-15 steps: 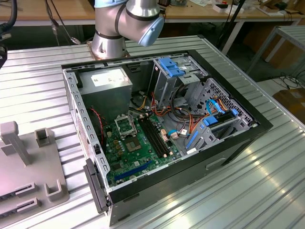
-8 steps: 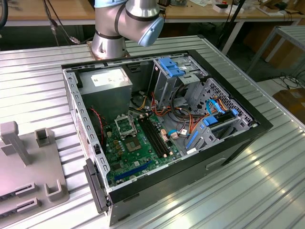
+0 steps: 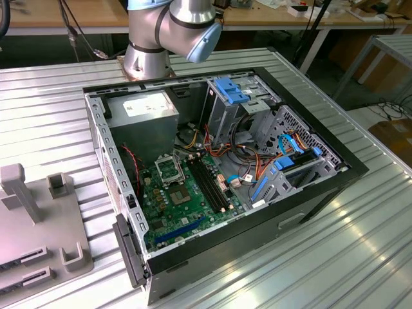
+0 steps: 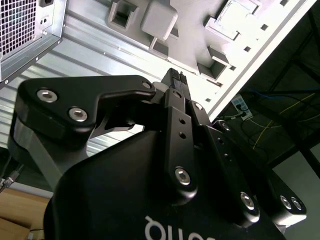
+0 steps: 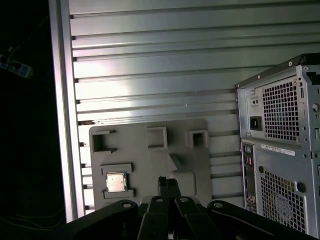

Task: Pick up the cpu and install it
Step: 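Reach for the cpu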

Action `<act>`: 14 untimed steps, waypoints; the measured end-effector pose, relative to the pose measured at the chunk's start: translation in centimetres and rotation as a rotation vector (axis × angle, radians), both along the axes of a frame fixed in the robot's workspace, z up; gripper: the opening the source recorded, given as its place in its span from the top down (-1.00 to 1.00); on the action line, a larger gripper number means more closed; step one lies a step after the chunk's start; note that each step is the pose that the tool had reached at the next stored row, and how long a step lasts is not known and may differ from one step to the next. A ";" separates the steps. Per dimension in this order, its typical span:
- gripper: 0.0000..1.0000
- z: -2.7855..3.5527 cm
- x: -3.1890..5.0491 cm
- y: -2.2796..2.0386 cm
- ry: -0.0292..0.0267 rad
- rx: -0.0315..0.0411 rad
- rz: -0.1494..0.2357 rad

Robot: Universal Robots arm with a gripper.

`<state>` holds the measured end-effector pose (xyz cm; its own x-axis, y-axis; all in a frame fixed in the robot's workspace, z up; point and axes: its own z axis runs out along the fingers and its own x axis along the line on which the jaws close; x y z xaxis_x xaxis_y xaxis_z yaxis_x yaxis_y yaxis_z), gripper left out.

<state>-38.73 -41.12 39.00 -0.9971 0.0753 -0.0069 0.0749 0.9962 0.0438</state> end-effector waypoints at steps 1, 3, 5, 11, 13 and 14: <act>0.79 0.00 -0.01 0.00 0.0000 0.0000 0.000; 0.79 0.00 -0.09 0.00 0.0000 0.0000 0.000; 0.79 0.00 -0.23 0.00 0.0000 0.0000 0.000; 0.79 -0.01 -0.99 0.00 -0.0001 0.0001 0.000; 0.79 0.00 -1.49 0.00 0.0000 0.0000 0.000; 0.79 -0.01 -1.71 -0.01 0.0000 0.0000 0.000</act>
